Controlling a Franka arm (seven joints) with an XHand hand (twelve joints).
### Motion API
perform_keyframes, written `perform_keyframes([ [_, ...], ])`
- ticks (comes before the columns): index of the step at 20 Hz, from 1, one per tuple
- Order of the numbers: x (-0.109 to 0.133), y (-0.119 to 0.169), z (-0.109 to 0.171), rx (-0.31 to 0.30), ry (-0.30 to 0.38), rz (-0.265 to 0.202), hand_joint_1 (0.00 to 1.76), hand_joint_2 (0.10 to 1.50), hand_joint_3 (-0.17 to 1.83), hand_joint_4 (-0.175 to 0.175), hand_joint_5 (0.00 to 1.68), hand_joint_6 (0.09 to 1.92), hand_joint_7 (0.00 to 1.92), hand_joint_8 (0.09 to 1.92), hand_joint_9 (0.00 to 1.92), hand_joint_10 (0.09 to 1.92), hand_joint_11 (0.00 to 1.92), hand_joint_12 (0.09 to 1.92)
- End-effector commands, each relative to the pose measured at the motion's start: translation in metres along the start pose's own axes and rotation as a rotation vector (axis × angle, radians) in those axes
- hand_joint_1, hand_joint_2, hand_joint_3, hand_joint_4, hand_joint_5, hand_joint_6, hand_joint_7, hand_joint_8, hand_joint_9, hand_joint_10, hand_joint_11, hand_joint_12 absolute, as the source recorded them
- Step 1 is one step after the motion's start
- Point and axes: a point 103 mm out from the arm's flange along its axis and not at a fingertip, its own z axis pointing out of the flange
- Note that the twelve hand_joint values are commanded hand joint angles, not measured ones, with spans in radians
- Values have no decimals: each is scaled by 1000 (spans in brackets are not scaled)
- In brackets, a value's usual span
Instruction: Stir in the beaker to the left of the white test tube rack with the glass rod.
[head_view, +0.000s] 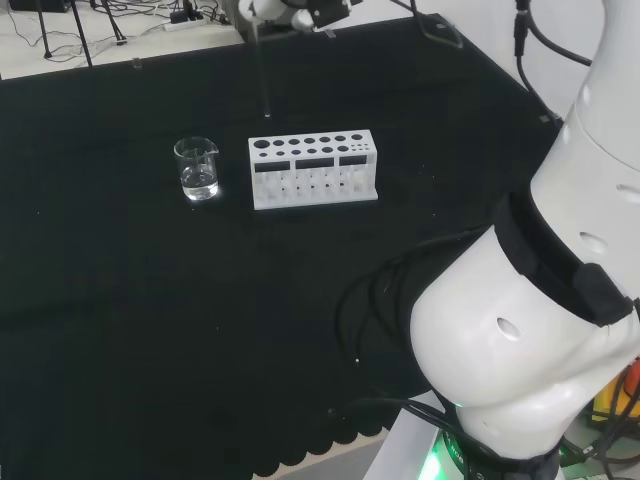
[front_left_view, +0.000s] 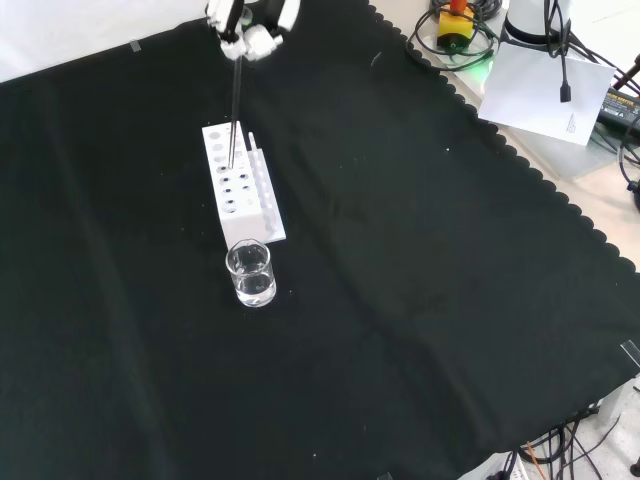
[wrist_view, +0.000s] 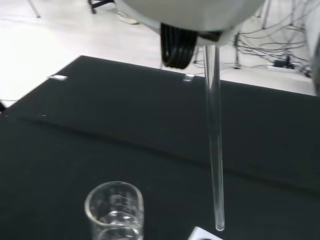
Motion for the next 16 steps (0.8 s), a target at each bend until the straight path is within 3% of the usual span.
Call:
perform_keyframes([
  [1, 29, 21, 10, -9, 15, -92, 1307, 652, 818, -175, 1130, 728, 1147, 1250, 1666, 951, 1659, 953],
  [8, 48, 49, 29, 19, 16, -143, 1307, 651, 819, -175, 1131, 726, 1147, 1250, 1667, 951, 1659, 954],
  [16, 63, 49, 27, 11, 22, -189, 1307, 651, 820, -175, 1133, 724, 1147, 1250, 1668, 951, 1659, 956],
])
